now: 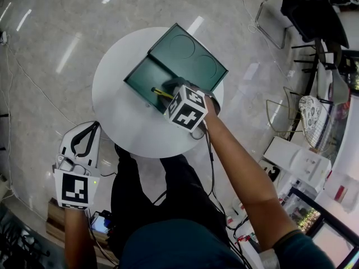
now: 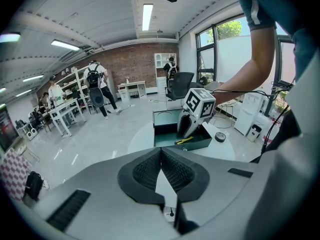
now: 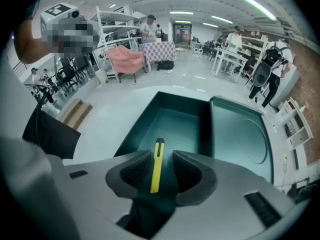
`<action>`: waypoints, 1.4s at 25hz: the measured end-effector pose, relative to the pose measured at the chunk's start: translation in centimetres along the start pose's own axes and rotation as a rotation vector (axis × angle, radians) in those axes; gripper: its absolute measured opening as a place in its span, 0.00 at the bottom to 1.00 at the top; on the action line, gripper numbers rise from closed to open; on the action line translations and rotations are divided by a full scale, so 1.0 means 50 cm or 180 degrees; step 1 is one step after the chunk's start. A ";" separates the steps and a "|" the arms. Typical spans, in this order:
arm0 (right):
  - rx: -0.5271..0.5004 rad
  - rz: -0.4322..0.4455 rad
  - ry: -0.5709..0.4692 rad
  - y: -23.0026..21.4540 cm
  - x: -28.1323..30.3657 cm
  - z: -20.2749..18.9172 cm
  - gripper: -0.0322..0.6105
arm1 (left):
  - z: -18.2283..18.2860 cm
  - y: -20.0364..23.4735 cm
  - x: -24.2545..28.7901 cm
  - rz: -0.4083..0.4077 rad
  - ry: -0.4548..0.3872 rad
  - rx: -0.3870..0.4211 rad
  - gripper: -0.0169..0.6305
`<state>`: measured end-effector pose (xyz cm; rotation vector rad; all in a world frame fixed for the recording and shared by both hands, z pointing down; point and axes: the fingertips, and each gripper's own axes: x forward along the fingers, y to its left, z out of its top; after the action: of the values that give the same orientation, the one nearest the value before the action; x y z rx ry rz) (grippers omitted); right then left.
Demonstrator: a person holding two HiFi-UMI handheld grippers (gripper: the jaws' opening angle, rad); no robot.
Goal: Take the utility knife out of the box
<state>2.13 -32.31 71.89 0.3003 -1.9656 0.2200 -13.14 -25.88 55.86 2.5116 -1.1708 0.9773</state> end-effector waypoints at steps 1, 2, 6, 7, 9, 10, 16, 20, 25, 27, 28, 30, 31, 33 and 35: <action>-0.0018 0.0023 0.0092 0.005 0.006 -0.007 0.29 | -0.001 0.000 0.000 0.0001 0.0003 -0.0004 0.05; -0.0050 0.0015 0.0181 0.008 0.012 -0.013 0.30 | -0.003 0.000 0.000 0.0003 0.0007 -0.0011 0.05; -0.0234 -0.0177 0.0467 0.004 0.027 -0.026 0.30 | -0.011 -0.001 0.000 0.0013 0.0005 -0.0049 0.05; -0.0282 -0.0220 0.0536 0.005 0.032 -0.028 0.30 | -0.016 -0.001 -0.001 0.0015 0.0004 -0.0055 0.05; -0.0380 -0.0279 0.0692 0.011 0.043 -0.035 0.30 | -0.023 -0.002 -0.003 0.0017 0.0008 -0.0059 0.05; -0.0421 -0.0292 0.0769 0.015 0.049 -0.039 0.29 | -0.026 -0.003 -0.004 0.0016 0.0009 -0.0055 0.05; -0.0354 -0.0269 0.0900 0.034 0.066 -0.042 0.23 | -0.042 0.003 -0.016 0.0038 -0.0003 -0.0091 0.05; -0.0165 -0.0210 0.0810 0.041 0.058 -0.037 0.17 | -0.038 0.005 -0.033 0.0051 -0.0015 -0.0069 0.05; 0.0002 -0.0234 0.0696 0.043 0.062 -0.040 0.16 | -0.045 0.003 -0.046 0.0073 -0.0033 -0.0081 0.05; 0.0082 -0.0244 0.0632 0.040 0.055 -0.045 0.16 | -0.040 -0.002 -0.048 0.0080 -0.0032 -0.0075 0.05; 0.0123 -0.0250 0.0601 0.038 0.051 -0.048 0.16 | -0.038 -0.005 -0.049 0.0085 -0.0023 -0.0063 0.05; 0.0191 -0.0256 0.0543 0.041 0.042 -0.049 0.16 | -0.041 -0.008 -0.055 0.0094 0.0011 -0.0026 0.05; 0.0213 -0.0257 0.0517 0.044 0.040 -0.048 0.16 | -0.040 -0.008 -0.058 0.0097 0.0007 -0.0016 0.05; 0.0244 -0.0269 0.0473 0.052 0.035 -0.047 0.16 | -0.031 -0.008 -0.065 0.0097 -0.0040 -0.0010 0.05; 0.0269 -0.0308 0.0420 0.057 0.023 -0.041 0.16 | -0.024 -0.009 -0.077 0.0102 -0.0062 0.0001 0.05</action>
<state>2.57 -29.12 73.71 0.4247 -1.8097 0.2542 -15.18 -22.73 54.37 2.5157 -1.2201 0.9630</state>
